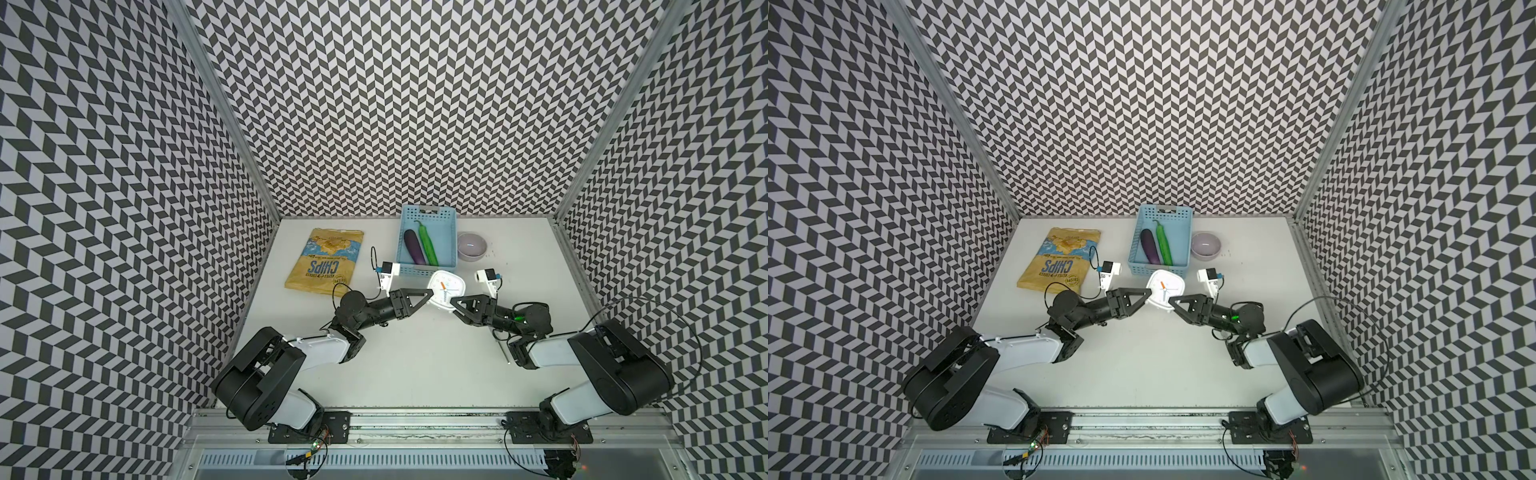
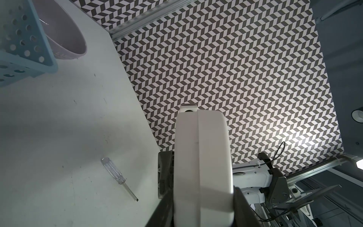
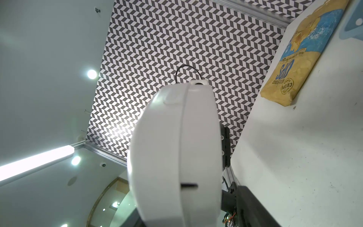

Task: Remove the battery from the alarm
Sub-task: Adjust the alarm at the center of the board.

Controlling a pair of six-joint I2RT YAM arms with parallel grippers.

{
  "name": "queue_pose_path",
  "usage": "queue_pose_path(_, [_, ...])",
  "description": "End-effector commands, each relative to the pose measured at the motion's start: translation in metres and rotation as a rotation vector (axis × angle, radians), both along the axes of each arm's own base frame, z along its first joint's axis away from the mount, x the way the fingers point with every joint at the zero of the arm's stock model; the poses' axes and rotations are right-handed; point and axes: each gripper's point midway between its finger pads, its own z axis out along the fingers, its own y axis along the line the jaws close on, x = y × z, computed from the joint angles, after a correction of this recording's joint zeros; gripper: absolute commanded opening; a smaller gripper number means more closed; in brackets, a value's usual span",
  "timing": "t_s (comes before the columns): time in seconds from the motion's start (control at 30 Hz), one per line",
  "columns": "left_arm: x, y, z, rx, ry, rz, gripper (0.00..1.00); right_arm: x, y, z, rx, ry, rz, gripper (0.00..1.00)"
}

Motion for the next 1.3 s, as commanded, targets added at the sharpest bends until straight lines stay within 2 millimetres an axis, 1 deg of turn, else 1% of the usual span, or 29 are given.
queue_pose_path(0.0, [-0.008,-0.001,0.024,-0.041,-0.084,-0.023,0.22,-0.016,-0.008,0.055,0.106,-0.282,-0.026,0.54])
queue_pose_path(0.13, [-0.009,-0.001,0.022,-0.037,-0.081,-0.021,0.24,-0.01,-0.006,0.05,0.05,-0.281,-0.053,0.46])
queue_pose_path(0.23, [-0.007,-0.001,0.022,-0.032,-0.086,-0.012,0.32,-0.006,-0.005,0.046,-0.005,-0.283,-0.077,0.4])
queue_pose_path(0.3, [-0.006,-0.001,0.022,-0.024,-0.094,-0.006,0.38,-0.002,-0.004,0.043,-0.05,-0.288,-0.09,0.34])
queue_pose_path(0.33, [-0.005,-0.001,0.022,-0.021,-0.098,-0.005,0.43,-0.001,-0.004,0.042,-0.069,-0.286,-0.097,0.32])
queue_pose_path(0.43, [-0.002,-0.001,0.022,-0.002,-0.109,0.006,0.69,0.005,-0.003,0.041,-0.154,-0.327,-0.135,0.3])
queue_pose_path(0.47, [0.0,0.0,0.022,0.01,-0.116,0.017,0.76,0.008,-0.004,0.04,-0.187,-0.337,-0.154,0.3])
queue_pose_path(0.57, [0.01,0.012,0.014,0.079,-0.129,0.078,0.91,0.021,-0.009,0.036,-0.324,-0.378,-0.234,0.3])
queue_pose_path(0.63, [0.018,0.026,0.008,0.145,-0.136,0.135,0.98,0.031,-0.018,0.033,-0.434,-0.415,-0.309,0.3])
queue_pose_path(0.67, [0.021,0.034,0.007,0.176,-0.141,0.162,1.0,0.036,-0.023,0.033,-0.488,-0.435,-0.35,0.3])
queue_pose_path(0.77, [0.028,0.059,0.006,0.28,-0.156,0.237,1.0,0.053,-0.041,0.028,-0.681,-0.504,-0.499,0.3])
queue_pose_path(0.83, [0.03,0.075,0.007,0.349,-0.162,0.274,1.0,0.062,-0.053,0.025,-0.802,-0.556,-0.604,0.3])
queue_pose_path(0.93, [0.029,0.096,0.008,0.427,-0.16,0.339,1.0,0.07,-0.066,0.027,-0.947,-0.623,-0.726,0.3])
queue_pose_path(1.0, [0.027,0.108,0.009,0.45,-0.146,0.376,1.0,0.073,-0.071,0.03,-1.018,-0.664,-0.788,0.3])
queue_pose_path(1.07, [0.027,0.118,0.011,0.459,-0.119,0.401,1.0,0.074,-0.073,0.033,-1.08,-0.711,-0.84,0.3])
queue_pose_path(1.17, [0.029,0.128,0.014,0.477,-0.063,0.421,1.0,0.076,-0.075,0.034,-1.18,-0.776,-0.906,0.3])
queue_pose_path(1.27, [0.029,0.13,0.019,0.485,-0.022,0.418,1.0,0.073,-0.068,0.031,-1.311,-0.872,-0.959,0.3])
